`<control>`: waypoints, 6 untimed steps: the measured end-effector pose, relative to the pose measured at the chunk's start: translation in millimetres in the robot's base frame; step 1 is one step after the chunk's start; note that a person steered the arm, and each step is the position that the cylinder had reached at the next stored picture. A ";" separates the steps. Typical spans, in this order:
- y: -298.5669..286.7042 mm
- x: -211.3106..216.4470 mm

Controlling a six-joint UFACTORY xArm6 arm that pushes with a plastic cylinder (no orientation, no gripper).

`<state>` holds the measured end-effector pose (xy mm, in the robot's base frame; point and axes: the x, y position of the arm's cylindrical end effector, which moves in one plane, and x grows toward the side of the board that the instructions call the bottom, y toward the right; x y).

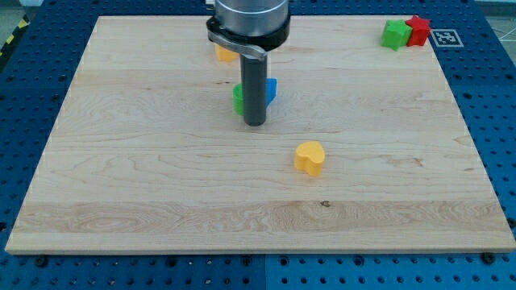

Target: Move the blue triangle above the green circle

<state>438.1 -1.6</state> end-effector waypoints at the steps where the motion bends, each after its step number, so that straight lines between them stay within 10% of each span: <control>1: 21.2 -0.1; 4: 12.9 -84.8; 6: 65.1 -50.8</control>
